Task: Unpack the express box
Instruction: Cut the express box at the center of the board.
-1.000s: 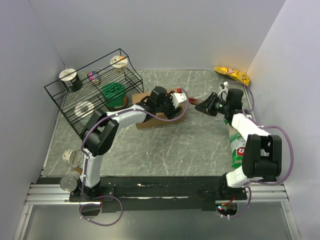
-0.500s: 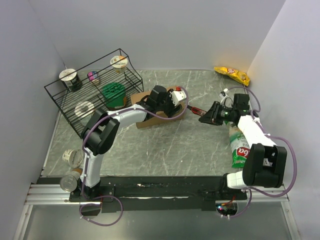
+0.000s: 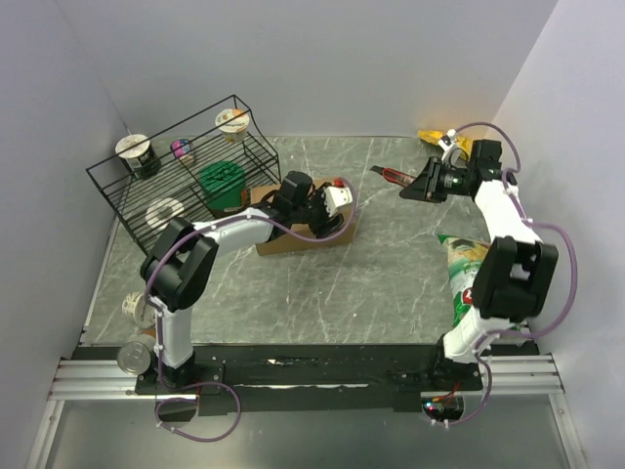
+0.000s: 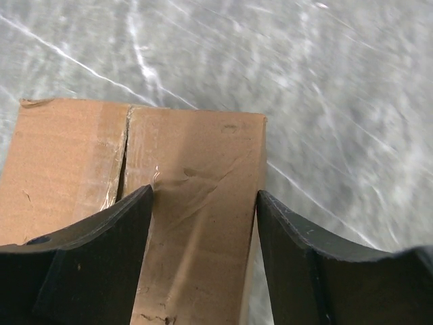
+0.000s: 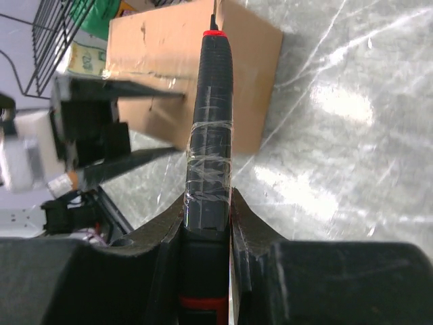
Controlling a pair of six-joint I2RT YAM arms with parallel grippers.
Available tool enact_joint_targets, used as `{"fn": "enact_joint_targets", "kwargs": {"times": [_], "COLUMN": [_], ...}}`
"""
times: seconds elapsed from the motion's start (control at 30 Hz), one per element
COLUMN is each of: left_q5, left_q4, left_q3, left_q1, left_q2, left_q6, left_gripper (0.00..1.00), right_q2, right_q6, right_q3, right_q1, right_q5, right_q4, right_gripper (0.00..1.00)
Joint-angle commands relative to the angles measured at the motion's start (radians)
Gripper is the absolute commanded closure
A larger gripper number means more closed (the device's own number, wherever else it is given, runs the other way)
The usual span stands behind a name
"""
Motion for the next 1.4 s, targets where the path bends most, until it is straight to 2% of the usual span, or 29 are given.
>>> {"fn": "enact_joint_targets", "kwargs": {"times": [0.0,0.07,0.13,0.27,0.4,0.63,0.73,0.8,0.93,1.0,1.03,1.07,1.1,1.13,1.17,1.23,1.33,1.37], "left_q5": [0.111,0.131,0.151,0.267,0.312,0.551,0.658,0.688,0.692,0.694,0.697,0.711,0.720,0.728,0.738,0.778,0.839,0.850], "left_q4": [-0.144,-0.111,-0.081,-0.160,-0.186,-0.261,-0.340,-0.410,-0.435,-0.433,-0.436,-0.438,-0.436,-0.414,-0.385,-0.294,-0.190,-0.112], "left_q3": [-0.091,-0.102,-0.053,0.132,0.302,0.459,0.530,0.573,0.567,0.565,0.573,0.594,0.602,0.604,0.594,0.584,0.564,0.548], "left_q1": [0.007,0.012,0.013,0.016,0.015,0.015,0.013,0.013,0.013,0.012,0.013,0.013,0.012,0.012,0.012,0.012,0.012,0.013], "left_q2": [-0.078,-0.151,-0.196,-0.193,-0.136,-0.011,0.045,0.066,0.085,0.091,0.103,0.111,0.119,0.126,0.126,0.128,0.139,0.140], "left_q6": [0.009,-0.023,-0.049,-0.094,-0.124,-0.146,-0.146,-0.138,-0.129,-0.126,-0.135,-0.143,-0.152,-0.178,-0.199,-0.288,-0.425,-0.486], "left_gripper": [0.32,0.26,0.20,0.19,0.18,0.21,0.26,0.29,0.33,0.42,0.49,0.63,0.69,0.74,0.86,0.96,0.99,0.99], "right_q2": [0.077,0.059,0.038,-0.015,-0.076,-0.154,-0.206,-0.226,-0.233,-0.236,-0.236,-0.237,-0.240,-0.240,-0.240,-0.233,-0.231,-0.234], "right_q6": [-0.096,-0.170,-0.255,-0.550,-0.767,-0.804,-0.786,-0.794,-0.800,-0.817,-0.817,-0.812,-0.811,-0.814,-0.815,-0.830,-0.834,-0.808], "right_q3": [0.080,0.072,0.081,0.085,0.088,0.089,0.066,0.063,0.089,0.097,0.100,0.101,0.103,0.108,0.111,0.121,0.120,0.114], "right_q1": [0.003,0.003,0.008,0.037,0.093,0.162,0.181,0.189,0.192,0.192,0.216,0.218,0.218,0.218,0.219,0.219,0.215,0.204], "right_q5": [-0.099,-0.108,-0.102,-0.078,-0.047,-0.039,-0.024,-0.016,-0.039,-0.042,-0.044,-0.045,-0.048,-0.048,-0.048,-0.045,-0.054,-0.071], "right_q4": [-0.111,-0.124,-0.212,-0.368,-0.497,-0.488,-0.436,-0.420,-0.428,-0.433,-0.427,-0.424,-0.417,-0.417,-0.420,-0.442,-0.448,-0.428], "right_gripper": [1.00,1.00,1.00,1.00,1.00,1.00,1.00,1.00,1.00,1.00,1.00,1.00,1.00,1.00,1.00,1.00,1.00,0.97]}}
